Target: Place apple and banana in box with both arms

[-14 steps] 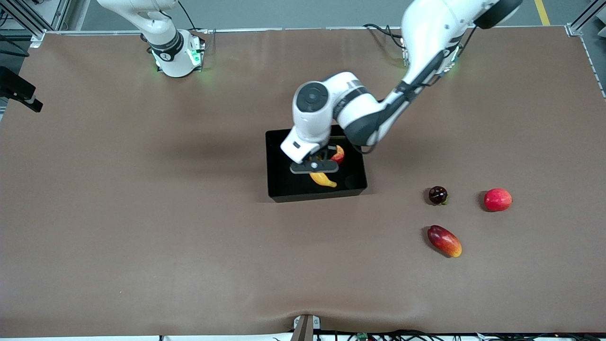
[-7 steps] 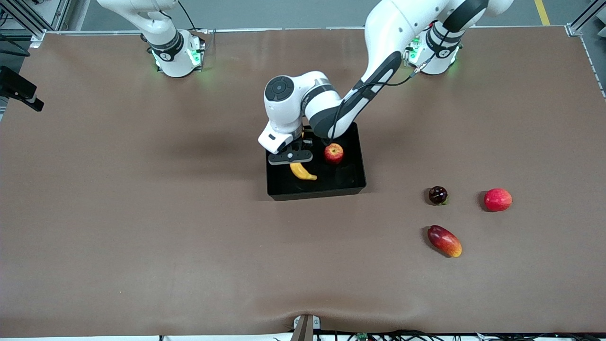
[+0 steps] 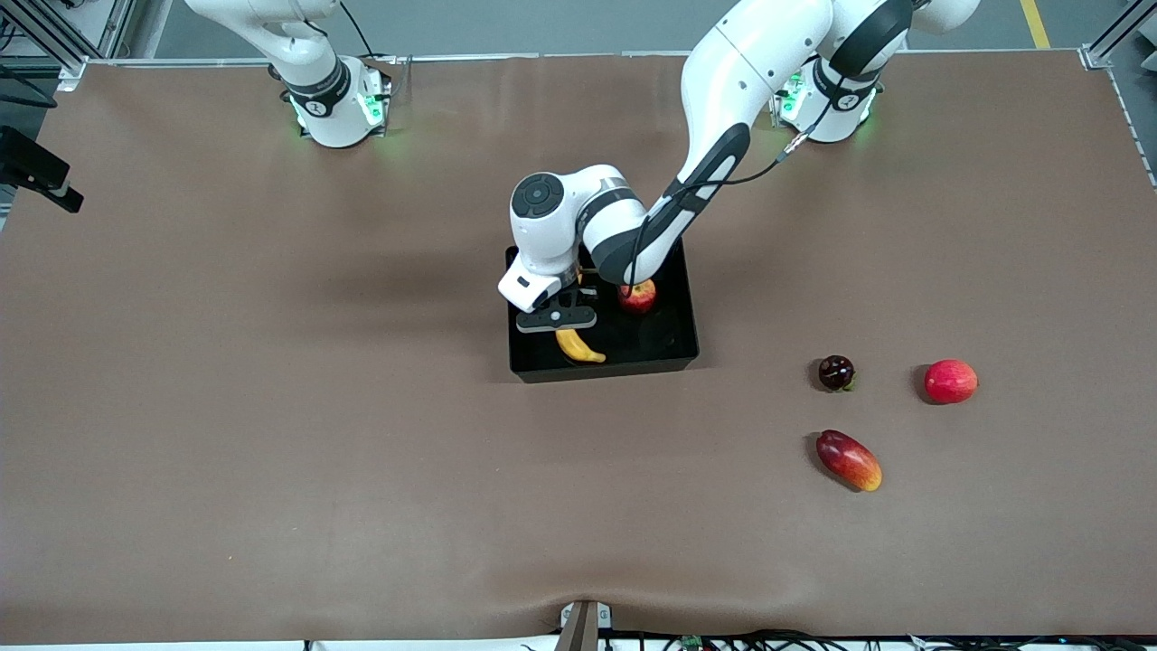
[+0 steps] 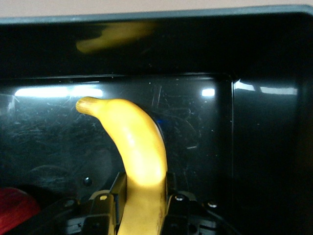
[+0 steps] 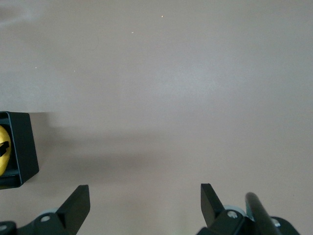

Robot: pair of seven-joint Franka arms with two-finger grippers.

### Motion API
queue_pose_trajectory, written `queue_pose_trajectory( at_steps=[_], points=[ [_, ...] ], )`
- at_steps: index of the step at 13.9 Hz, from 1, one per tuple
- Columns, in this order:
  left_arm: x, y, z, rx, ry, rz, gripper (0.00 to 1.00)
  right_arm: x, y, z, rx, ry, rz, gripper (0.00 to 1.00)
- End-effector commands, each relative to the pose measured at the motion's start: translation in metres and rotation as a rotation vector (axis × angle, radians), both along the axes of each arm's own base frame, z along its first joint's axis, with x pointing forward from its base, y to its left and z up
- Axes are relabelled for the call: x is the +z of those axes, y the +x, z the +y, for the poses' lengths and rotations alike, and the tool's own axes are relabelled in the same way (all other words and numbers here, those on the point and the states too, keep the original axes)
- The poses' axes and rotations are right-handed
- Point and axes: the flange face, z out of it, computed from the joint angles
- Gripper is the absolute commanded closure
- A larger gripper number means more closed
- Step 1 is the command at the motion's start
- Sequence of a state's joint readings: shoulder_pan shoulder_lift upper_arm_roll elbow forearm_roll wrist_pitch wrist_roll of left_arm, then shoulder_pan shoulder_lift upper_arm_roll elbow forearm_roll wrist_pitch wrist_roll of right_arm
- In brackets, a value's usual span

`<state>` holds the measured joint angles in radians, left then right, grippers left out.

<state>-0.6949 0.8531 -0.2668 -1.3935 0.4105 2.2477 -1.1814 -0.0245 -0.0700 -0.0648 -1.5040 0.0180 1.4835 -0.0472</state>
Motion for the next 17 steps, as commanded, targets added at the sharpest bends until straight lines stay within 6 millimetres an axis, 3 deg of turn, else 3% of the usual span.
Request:
queue_pose_trajectory(
  at_steps=[1,2,3,4,6,8,11,13,15,17],
  points=[
    [-0.016,0.001,-0.005,-0.014,0.0,-0.035,1.0,-0.002,0.0,-0.005,-0.009,-0.014,0.008,0.0],
    [-0.016,0.002,-0.005,-0.014,0.001,-0.035,0.75,-0.003,0.001,-0.005,-0.01,-0.014,0.01,0.0],
    [-0.012,0.004,-0.004,-0.001,-0.005,-0.039,0.22,-0.003,0.001,-0.005,-0.012,-0.014,0.01,0.0],
    [-0.005,0.007,-0.002,0.01,-0.012,-0.042,0.0,-0.003,0.001,-0.004,-0.012,-0.014,0.01,0.0],
    [0.016,0.014,0.0,0.02,-0.021,-0.057,0.0,-0.003,0.001,-0.004,-0.009,-0.014,0.01,0.0],
    [0.051,0.04,0.023,0.06,-0.01,-0.076,0.0,-0.003,0.001,-0.005,-0.01,-0.014,0.01,0.0],
    [0.125,0.068,0.062,0.077,0.031,-0.089,0.0,-0.003,0.001,-0.003,-0.007,-0.014,0.01,0.0],
    [0.175,0.086,0.101,0.072,0.058,-0.068,0.0,-0.003,0.001,-0.004,-0.009,-0.014,0.011,0.0],
    [0.22,0.109,0.152,0.062,0.066,-0.035,0.0,-0.003,0.001,-0.003,-0.007,-0.014,0.01,0.0],
    [0.252,0.131,0.208,0.07,0.075,-0.008,0.0,-0.003,0.001,0.001,-0.001,-0.014,0.011,0.0]
  ],
)
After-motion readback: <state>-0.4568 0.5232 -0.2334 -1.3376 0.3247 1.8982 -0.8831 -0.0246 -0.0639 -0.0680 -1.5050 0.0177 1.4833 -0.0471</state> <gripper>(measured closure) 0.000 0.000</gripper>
